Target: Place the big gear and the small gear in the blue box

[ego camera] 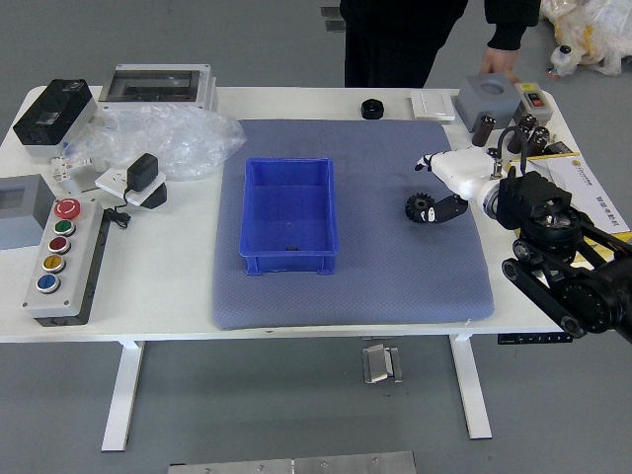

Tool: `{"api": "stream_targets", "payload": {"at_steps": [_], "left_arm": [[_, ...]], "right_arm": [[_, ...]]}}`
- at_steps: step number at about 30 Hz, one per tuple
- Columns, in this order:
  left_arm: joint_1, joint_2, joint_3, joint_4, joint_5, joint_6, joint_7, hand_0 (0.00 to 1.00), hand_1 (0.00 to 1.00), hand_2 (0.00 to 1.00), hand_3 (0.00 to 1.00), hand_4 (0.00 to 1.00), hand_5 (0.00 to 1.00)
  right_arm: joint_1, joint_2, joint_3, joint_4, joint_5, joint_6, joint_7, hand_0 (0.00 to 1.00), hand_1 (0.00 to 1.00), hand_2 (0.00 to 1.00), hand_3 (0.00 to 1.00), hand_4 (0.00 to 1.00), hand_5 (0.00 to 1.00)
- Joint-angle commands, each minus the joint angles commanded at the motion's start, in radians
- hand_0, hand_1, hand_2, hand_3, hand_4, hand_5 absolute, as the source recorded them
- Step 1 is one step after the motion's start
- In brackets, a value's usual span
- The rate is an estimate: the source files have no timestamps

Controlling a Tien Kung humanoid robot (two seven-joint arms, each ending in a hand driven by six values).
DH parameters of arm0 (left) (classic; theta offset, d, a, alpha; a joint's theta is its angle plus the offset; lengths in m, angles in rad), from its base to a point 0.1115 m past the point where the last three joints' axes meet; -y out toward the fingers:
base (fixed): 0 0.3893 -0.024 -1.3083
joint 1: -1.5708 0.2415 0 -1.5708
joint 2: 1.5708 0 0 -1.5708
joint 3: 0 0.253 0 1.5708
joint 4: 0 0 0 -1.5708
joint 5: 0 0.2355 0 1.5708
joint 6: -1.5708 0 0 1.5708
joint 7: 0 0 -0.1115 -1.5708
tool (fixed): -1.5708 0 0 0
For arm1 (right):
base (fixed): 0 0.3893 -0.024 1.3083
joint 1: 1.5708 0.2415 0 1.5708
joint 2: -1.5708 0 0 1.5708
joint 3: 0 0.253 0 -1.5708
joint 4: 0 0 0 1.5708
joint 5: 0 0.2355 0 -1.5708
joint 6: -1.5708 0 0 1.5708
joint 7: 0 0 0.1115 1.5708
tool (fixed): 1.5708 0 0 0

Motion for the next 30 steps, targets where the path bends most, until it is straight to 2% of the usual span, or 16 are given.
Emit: {"api": "stream_targets", "payload": {"at_steps": [11, 30], "left_arm": [[0.0, -0.002, 0.008, 0.0, -0.001, 0.0, 0.0, 0.851, 0.817, 0.798, 0.821, 0.675, 0.303], [-0.006, -0.005, 0.013, 0.0, -0.001, 0.0, 0.002, 0.851, 0.817, 0.798, 0.821, 0.675, 0.303]], "right_arm": [[0.018, 0.032, -0.022, -0.125, 0.044, -0.037, 0.045, 0.653, 0.603, 0.756, 0.81, 0.878, 0.406], [0.082, 0.094, -0.067, -0.224, 0.062, -0.022, 0.046, 0.643, 0.583, 0.701, 0.788, 0.872, 0.397]]}}
